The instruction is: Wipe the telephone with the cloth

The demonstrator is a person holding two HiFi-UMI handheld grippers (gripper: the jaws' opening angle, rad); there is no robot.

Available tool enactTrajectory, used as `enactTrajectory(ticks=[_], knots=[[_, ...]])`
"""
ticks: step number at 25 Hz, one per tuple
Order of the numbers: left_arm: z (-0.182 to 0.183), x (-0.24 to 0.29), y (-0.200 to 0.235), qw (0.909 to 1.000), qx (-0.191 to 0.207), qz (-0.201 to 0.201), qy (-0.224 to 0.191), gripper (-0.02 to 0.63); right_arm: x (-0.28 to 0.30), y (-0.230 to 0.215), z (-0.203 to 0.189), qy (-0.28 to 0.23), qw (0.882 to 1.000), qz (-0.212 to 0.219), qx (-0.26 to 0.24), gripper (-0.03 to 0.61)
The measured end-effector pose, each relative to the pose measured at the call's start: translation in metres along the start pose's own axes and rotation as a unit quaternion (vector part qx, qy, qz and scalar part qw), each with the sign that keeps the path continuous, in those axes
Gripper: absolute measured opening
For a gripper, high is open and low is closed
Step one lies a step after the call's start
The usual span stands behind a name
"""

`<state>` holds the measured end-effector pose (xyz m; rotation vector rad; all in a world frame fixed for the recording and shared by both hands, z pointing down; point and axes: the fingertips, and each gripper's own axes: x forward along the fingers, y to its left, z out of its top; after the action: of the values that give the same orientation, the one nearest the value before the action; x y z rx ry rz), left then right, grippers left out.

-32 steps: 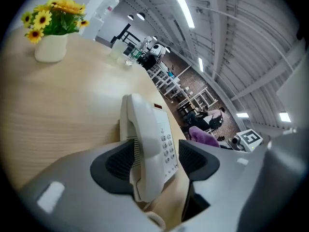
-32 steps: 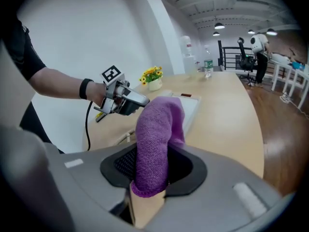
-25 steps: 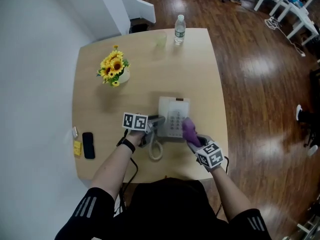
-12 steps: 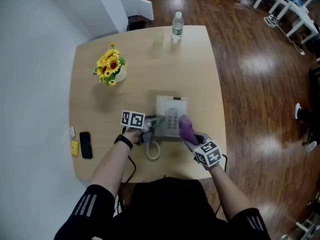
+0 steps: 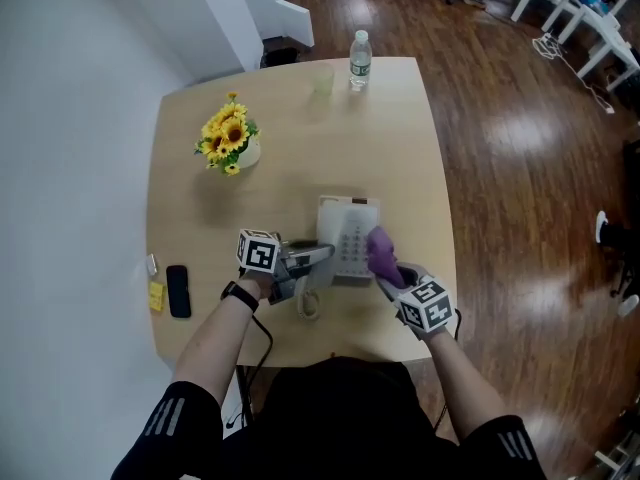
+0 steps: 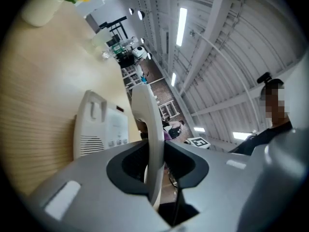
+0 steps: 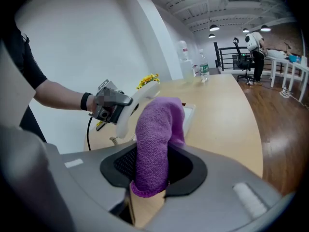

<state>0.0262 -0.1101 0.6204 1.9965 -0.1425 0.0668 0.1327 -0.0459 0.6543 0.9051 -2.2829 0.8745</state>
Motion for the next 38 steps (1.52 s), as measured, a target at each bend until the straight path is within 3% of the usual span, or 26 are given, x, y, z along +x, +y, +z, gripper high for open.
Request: enactTrajectory(ticks=[4, 8, 12, 17, 20, 26, 31, 38], knots=[[0.014, -0.013, -0.074, 0.9932, 0.026, -0.109, -0.033, 0.092, -0.010, 0.009, 0.028, -0.035, 0.999, 0.014, 0.004, 0.141], [0.018, -0.035, -0.146, 0.9725, 0.057, -0.217, -0.062, 0.092, -0.027, 0.027, 0.068, -0.075, 0.996, 0.024, -0.044, 0.141], [0.017, -0.060, -0.218, 0.9444, 0.105, -0.300, -0.085, 0.092, -0.049, 0.055, 0.115, -0.114, 0.985, 0.028, -0.123, 0.141], [0.011, -0.093, -0.293, 0.9041, 0.152, -0.383, -0.114, 0.091, -0.081, 0.110, 0.180, -0.168, 0.957, 0.041, -0.234, 0.140], [0.002, -0.109, -0.321, 0.8857, 0.172, -0.415, -0.117, 0.091, -0.102, 0.159, 0.215, -0.196, 0.932, 0.061, -0.299, 0.140], [-0.016, -0.129, -0.338, 0.8659, 0.180, -0.450, -0.122, 0.091, -0.119, 0.254, 0.241, -0.197, 0.876, 0.103, -0.427, 0.140], [-0.016, -0.147, -0.336, 0.8459, 0.165, -0.482, -0.158, 0.091, -0.120, 0.289, 0.233, -0.180, 0.827, 0.061, -0.529, 0.138], [-0.022, -0.159, -0.335, 0.8365, 0.156, -0.497, -0.170, 0.091, -0.121, 0.301, 0.191, -0.132, 0.807, 0.070, -0.571, 0.135]])
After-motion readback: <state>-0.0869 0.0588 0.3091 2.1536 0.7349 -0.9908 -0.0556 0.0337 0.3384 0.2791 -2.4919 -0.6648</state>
